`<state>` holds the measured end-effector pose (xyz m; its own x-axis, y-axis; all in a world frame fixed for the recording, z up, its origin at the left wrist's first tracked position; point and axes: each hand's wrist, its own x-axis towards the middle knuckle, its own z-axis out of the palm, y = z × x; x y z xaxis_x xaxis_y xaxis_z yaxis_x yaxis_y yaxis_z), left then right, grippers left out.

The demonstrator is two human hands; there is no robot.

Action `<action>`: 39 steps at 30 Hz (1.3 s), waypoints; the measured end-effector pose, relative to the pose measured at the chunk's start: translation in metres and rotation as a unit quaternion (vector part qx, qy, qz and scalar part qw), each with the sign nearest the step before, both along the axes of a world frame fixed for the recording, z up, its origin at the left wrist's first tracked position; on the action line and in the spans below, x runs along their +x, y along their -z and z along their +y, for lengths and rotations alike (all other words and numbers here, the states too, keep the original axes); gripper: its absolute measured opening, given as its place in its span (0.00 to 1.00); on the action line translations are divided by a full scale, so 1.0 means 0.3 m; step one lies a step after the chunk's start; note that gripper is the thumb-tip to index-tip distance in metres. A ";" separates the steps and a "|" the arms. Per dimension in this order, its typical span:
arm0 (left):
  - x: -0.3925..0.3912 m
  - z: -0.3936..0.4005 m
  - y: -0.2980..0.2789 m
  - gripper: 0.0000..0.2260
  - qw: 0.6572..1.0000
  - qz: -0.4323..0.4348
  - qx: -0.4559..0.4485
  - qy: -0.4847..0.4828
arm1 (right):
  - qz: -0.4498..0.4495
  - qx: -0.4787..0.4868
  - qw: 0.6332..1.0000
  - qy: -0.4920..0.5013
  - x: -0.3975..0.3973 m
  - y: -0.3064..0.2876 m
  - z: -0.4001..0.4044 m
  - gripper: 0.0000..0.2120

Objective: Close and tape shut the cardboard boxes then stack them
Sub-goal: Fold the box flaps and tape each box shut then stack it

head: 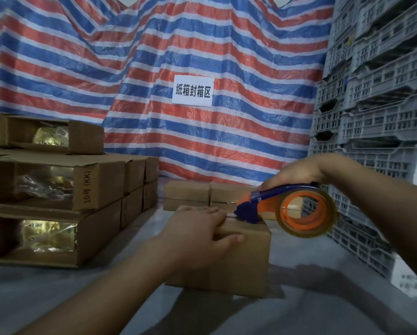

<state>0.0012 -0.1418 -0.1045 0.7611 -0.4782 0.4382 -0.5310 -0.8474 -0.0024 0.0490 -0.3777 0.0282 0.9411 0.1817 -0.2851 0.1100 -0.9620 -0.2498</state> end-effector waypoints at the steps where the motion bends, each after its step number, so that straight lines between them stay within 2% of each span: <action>1: 0.002 0.003 0.004 0.27 1.000 -0.013 -0.002 -0.001 | 0.008 0.018 1.000 0.007 0.004 -0.004 -0.007 0.17; 7: 0.009 0.006 0.019 0.27 0.999 -0.037 -0.013 0.002 | 0.020 0.082 0.996 0.014 -0.030 -0.053 -0.168 0.19; 10: 0.007 0.001 0.023 0.26 0.999 -0.043 -0.022 0.002 | 0.024 0.097 0.994 0.034 -0.047 -0.004 -0.255 0.23; 13: -0.001 -0.009 0.014 0.26 0.999 -0.019 -0.036 0.002 | -0.004 0.080 0.997 0.015 -0.044 0.087 -0.276 0.21; 16: -0.003 -0.033 -0.027 0.23 0.999 0.023 -0.031 -0.013 | -0.025 0.109 0.994 0.016 -0.046 0.134 -0.288 0.23; 20: -0.006 -0.119 -0.085 0.26 1.000 0.017 -0.018 0.001 | -0.009 0.163 0.986 0.017 -0.040 0.163 -0.304 0.22; 24: -0.025 -0.200 -0.041 0.23 0.997 0.033 0.013 0.074 | 0.016 0.185 0.983 0.009 -0.025 0.192 -0.318 0.14; 29: -0.002 -0.199 -0.015 0.26 0.998 0.009 0.021 0.059 | 0.007 0.250 0.968 -0.002 -0.019 0.183 -0.380 0.30; 32: 0.001 -0.197 -0.013 0.26 0.998 -0.005 0.020 0.064 | 0.039 0.291 0.956 0.005 -0.060 0.133 -0.421 0.26; 33: 0.002 -0.195 -0.010 0.26 0.998 -0.007 0.019 0.064 | 0.034 0.270 0.962 0.015 -0.081 0.114 -0.421 0.24; 34: 0.003 -0.194 -0.007 0.26 0.998 -0.007 0.019 0.065 | 0.016 0.210 0.977 0.024 -0.099 0.096 -0.406 0.24; 36: 0.007 -0.194 0.000 0.26 0.997 -0.009 0.018 0.068 | -0.039 0.016 0.999 0.019 -0.119 0.081 -0.337 0.31; 38: 0.013 -0.195 0.002 0.26 0.997 -0.013 0.016 0.070 | -0.075 -0.146 0.986 0.019 -0.117 0.108 -0.232 0.35; 39: 0.015 -0.194 0.003 0.27 0.997 -0.013 0.019 0.068 | -0.097 -0.224 0.970 0.018 -0.117 0.135 -0.187 0.31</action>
<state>0.0059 -0.2000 -0.1053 0.6775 -0.5922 0.4361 -0.6399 -0.7670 -0.0474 0.0140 -0.4339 -0.0123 0.9883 0.0466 -0.1449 0.0777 -0.9732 0.2165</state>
